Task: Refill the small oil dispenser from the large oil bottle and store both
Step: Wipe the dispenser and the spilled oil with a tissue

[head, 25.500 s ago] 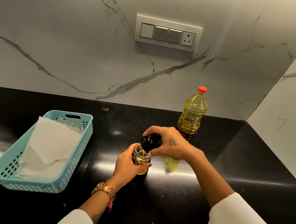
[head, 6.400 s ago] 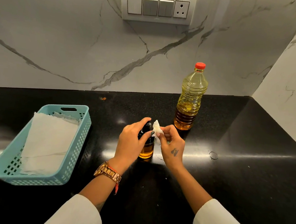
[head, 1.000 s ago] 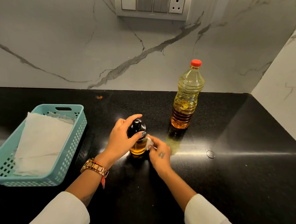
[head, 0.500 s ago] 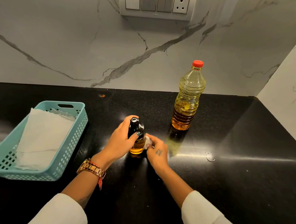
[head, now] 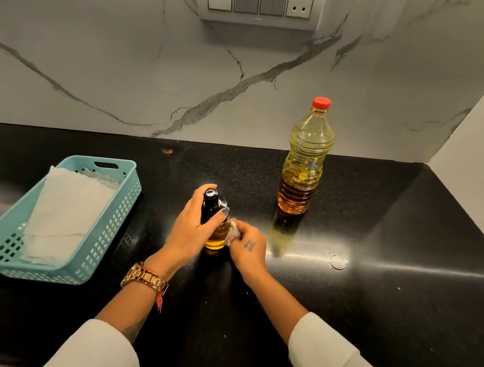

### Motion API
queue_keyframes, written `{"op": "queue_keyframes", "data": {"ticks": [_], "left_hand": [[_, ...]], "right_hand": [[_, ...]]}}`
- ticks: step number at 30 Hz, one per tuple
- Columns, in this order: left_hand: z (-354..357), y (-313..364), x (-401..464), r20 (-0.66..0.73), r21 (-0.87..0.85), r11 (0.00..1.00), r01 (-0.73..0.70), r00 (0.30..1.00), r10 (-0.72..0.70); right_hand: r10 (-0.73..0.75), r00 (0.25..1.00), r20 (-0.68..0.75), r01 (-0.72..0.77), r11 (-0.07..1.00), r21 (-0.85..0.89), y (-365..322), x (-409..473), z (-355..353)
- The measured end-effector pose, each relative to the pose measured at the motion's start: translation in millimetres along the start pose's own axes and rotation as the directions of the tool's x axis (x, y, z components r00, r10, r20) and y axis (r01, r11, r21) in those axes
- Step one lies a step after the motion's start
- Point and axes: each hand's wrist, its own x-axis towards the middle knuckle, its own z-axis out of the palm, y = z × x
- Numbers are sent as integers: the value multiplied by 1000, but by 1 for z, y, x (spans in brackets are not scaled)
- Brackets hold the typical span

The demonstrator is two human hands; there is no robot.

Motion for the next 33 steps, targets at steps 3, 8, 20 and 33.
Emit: {"op": "queue_keyframes", "data": {"ticks": [3, 8, 20, 33], "left_hand": [[7, -1, -1, -117, 111, 994, -21, 993, 34], [1, -6, 5, -122, 205, 978, -45, 990, 71], [2, -29, -2, -108, 35, 997, -71, 991, 75], [12, -39, 2, -103, -65, 996, 56, 993, -62]], "right_hand": [[-54, 998, -29, 56, 995, 79, -13, 4, -7], [-76, 996, 47, 82, 984, -157, -5, 2, -4], [-127, 989, -81, 127, 992, -2, -9, 2, 0], [-82, 996, -36, 85, 994, 73, -8, 18, -4]]}}
